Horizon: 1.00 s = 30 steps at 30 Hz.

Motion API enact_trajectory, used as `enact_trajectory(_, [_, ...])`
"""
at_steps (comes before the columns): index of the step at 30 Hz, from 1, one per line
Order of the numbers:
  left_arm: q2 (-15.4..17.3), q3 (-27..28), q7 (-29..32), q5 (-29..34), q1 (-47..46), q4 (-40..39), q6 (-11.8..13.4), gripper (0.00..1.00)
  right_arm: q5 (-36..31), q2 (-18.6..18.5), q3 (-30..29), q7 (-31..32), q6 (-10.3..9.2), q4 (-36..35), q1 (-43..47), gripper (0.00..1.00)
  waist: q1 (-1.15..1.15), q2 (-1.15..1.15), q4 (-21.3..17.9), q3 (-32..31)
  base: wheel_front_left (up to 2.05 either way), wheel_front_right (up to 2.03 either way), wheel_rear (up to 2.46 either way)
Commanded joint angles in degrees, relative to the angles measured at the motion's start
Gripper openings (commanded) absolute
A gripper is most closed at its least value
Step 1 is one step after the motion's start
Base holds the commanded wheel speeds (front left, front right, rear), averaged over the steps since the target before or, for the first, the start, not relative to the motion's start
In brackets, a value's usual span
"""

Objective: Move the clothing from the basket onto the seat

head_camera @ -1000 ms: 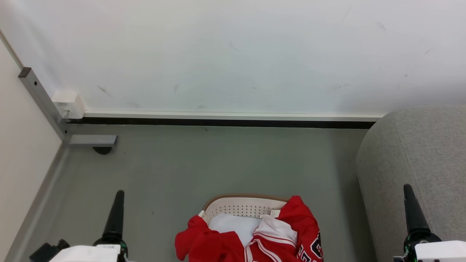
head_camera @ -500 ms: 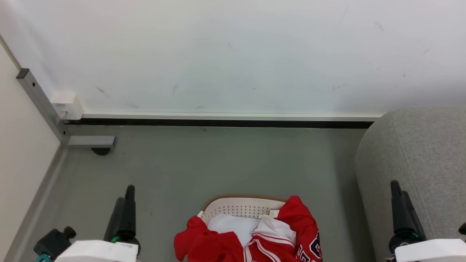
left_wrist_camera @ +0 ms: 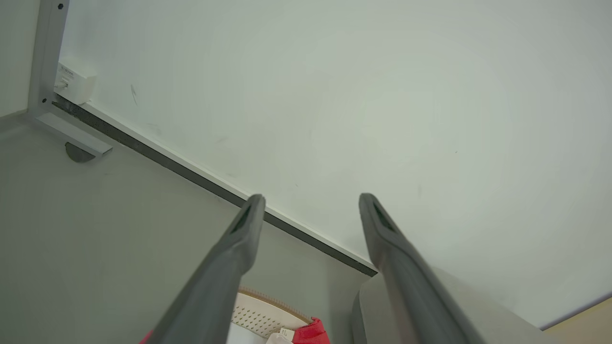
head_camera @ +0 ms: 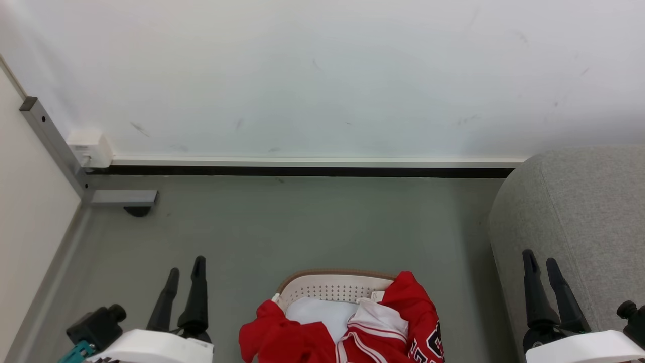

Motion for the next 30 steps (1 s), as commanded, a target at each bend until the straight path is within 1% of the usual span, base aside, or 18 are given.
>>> enact_trajectory(1, [0.48,-0.21,-0.63,2.87,-1.23,-0.85,0.47,1.0,-2.66,-0.6,-0.01,-0.73,-0.06,-0.48,-0.14,1.0,0.0,0.0,-0.03,-0.03,0.0,0.0,0.0])
enact_trajectory(7, [0.51,-0.52,-1.59,7.45,-1.12,-0.7,1.56,1.0,-9.3,0.0,-0.86,-1.67,-0.06,0.81,0.13,1.0,0.0,0.0,-0.09,-0.13,0.0,0.0,0.0])
enact_trajectory(8, [0.51,-0.52,-1.59,7.45,-1.12,-0.7,1.56,1.0,-9.3,0.0,-0.86,-1.67,-0.06,0.81,0.13,1.0,0.0,0.0,-0.09,-0.13,0.0,0.0,0.0])
enact_trajectory(12, [0.52,-0.98,-2.21,10.17,-1.16,-0.49,1.85,1.0,-12.64,0.31,-0.71,-2.27,-0.07,1.82,-0.04,1.0,0.0,0.0,-0.09,-0.17,0.0,0.0,0.0])
enact_trajectory(30, [0.59,-2.59,-4.62,20.45,-0.91,0.06,2.36,1.0,-21.88,0.86,0.69,-4.74,-0.08,3.64,-0.64,1.0,0.0,0.0,-0.37,-0.47,0.0,0.0,0.0])
